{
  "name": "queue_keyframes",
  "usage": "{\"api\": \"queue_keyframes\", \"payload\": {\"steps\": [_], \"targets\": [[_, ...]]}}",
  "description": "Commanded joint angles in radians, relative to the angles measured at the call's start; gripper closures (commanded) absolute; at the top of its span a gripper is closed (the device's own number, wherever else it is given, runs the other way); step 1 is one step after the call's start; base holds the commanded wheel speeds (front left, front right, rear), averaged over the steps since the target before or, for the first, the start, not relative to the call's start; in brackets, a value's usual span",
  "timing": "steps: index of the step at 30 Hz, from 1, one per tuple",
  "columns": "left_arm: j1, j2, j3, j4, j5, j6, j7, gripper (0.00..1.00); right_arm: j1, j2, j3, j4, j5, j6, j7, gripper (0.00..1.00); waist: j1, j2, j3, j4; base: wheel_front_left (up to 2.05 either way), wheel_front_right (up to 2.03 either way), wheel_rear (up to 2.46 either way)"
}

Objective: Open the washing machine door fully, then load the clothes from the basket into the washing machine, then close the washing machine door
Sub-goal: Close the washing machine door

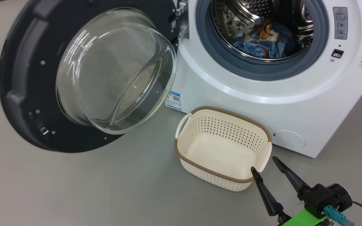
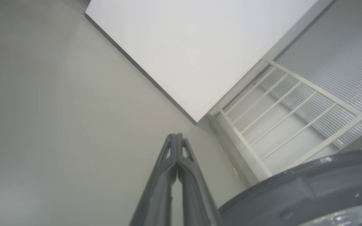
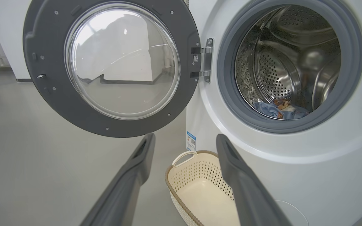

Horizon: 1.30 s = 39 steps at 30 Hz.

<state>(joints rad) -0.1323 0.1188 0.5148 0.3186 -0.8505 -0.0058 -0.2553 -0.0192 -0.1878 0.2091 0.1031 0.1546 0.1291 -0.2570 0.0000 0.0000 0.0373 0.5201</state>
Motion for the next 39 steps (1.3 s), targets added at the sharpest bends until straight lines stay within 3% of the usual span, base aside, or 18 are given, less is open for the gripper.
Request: {"api": "queue_keyframes", "payload": {"steps": [1, 10, 16, 28, 39], "targets": [[-0.078, 0.073, 0.066, 0.007, -0.037, 0.003, 0.002, 1.0, -0.005, -0.003, 0.018, -0.027, 0.001, 0.002, -0.005, 0.0, 0.0, 0.0, 0.009, -0.019, 0.0, 0.0, 0.0], [-0.323, 0.296, 0.233, 0.233, -0.242, 0.01, 0.1, 1.0, -0.029, -0.032, 0.031, -0.033, 0.007, 0.002, -0.005, 0.0, 0.0, 0.0, 0.067, -0.119, 0.0, 0.0, 0.0], [-0.4, 0.412, 0.283, 0.336, -0.291, 0.04, 0.147, 1.0, -0.04, -0.052, 0.04, -0.031, 0.016, 0.002, -0.005, 0.0, 0.0, 0.0, 0.097, -0.199, 0.0, 0.0, 0.0], [-0.475, 0.52, 0.276, 0.393, -0.346, 0.068, 0.304, 1.0, -0.038, -0.101, 0.06, -0.028, 0.028, 0.002, -0.005, 0.0, 0.0, 0.0, 0.131, -0.305, 0.0, 0.0, 0.0], [-0.493, 0.523, 0.303, 0.38, -0.446, 0.112, 0.483, 1.0, -0.019, -0.142, 0.061, -0.032, 0.041, 0.002, -0.005, 0.0, 0.0, 0.0, 0.157, -0.34, 0.0, 0.0, 0.0]]}}
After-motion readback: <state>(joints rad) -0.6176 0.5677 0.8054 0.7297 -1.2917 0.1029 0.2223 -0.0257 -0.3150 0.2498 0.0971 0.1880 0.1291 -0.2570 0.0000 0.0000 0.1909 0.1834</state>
